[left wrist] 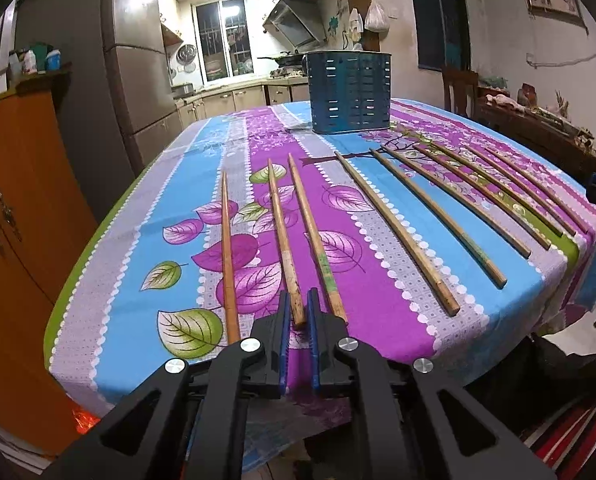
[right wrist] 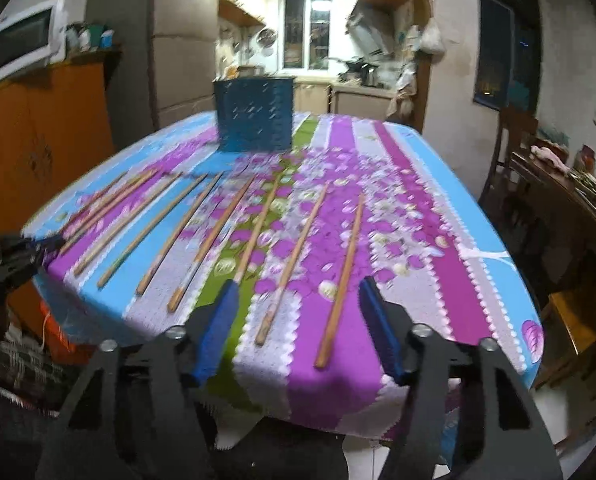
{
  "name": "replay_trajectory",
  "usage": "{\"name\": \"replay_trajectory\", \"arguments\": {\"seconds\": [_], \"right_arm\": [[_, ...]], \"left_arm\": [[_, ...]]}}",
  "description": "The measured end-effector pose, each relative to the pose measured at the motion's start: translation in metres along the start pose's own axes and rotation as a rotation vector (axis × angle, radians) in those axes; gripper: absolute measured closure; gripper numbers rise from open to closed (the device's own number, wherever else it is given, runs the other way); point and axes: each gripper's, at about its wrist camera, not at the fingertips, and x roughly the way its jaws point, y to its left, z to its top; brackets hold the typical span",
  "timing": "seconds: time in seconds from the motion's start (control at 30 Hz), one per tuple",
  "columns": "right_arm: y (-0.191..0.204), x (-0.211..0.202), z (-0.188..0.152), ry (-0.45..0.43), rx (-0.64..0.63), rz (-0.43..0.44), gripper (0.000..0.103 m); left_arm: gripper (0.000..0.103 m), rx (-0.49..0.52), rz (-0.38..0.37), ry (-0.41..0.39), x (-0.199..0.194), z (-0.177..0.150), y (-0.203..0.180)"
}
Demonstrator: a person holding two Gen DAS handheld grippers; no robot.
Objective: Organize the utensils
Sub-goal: 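Lower the left tool onto a bamboo chopstick and close it while the right tool grasps another, then lift the held chopsticks with both tools and carry them over the blue holder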
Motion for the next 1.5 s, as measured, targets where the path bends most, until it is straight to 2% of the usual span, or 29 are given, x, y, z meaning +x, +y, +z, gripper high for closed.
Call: {"name": "replay_trajectory", "arguments": {"seconds": [0.07, 0.13, 0.33, 0.53, 0.9, 1.1, 1.27, 1.5], "right_arm": [[0.011, 0.006, -0.005, 0.026, -0.038, 0.010, 0.067], [0.021, 0.012, -0.009, 0.038, -0.075, 0.002, 0.076], [0.023, 0.030, -0.019, 0.071, -0.065, -0.031, 0.085], [0.026, 0.032, -0.024, 0.047, -0.018, -0.039, 0.095], [0.026, 0.023, -0.021, -0.004, 0.023, -0.029, 0.098], [0.025, 0.011, -0.010, -0.053, 0.030, -0.025, 0.098], [0.022, -0.008, 0.005, -0.128, 0.024, -0.021, 0.098], [0.013, -0.038, 0.042, -0.279, 0.004, -0.022, 0.098]], "left_arm": [[0.093, -0.006, 0.000, -0.005, 0.000, -0.001, 0.000], [0.093, -0.012, -0.002, -0.005, -0.001, 0.000, 0.001], [0.093, -0.020, -0.006, -0.005, -0.001, -0.001, 0.001], [0.093, -0.019, -0.006, -0.006, -0.001, -0.001, 0.001], [0.094, -0.024, 0.000, 0.001, -0.002, 0.001, 0.002], [0.094, -0.034, 0.016, -0.033, -0.014, 0.010, 0.005], [0.095, -0.057, 0.015, -0.079, -0.030, 0.027, 0.012], [0.095, -0.086, 0.003, -0.139, -0.045, 0.058, 0.019]]}}
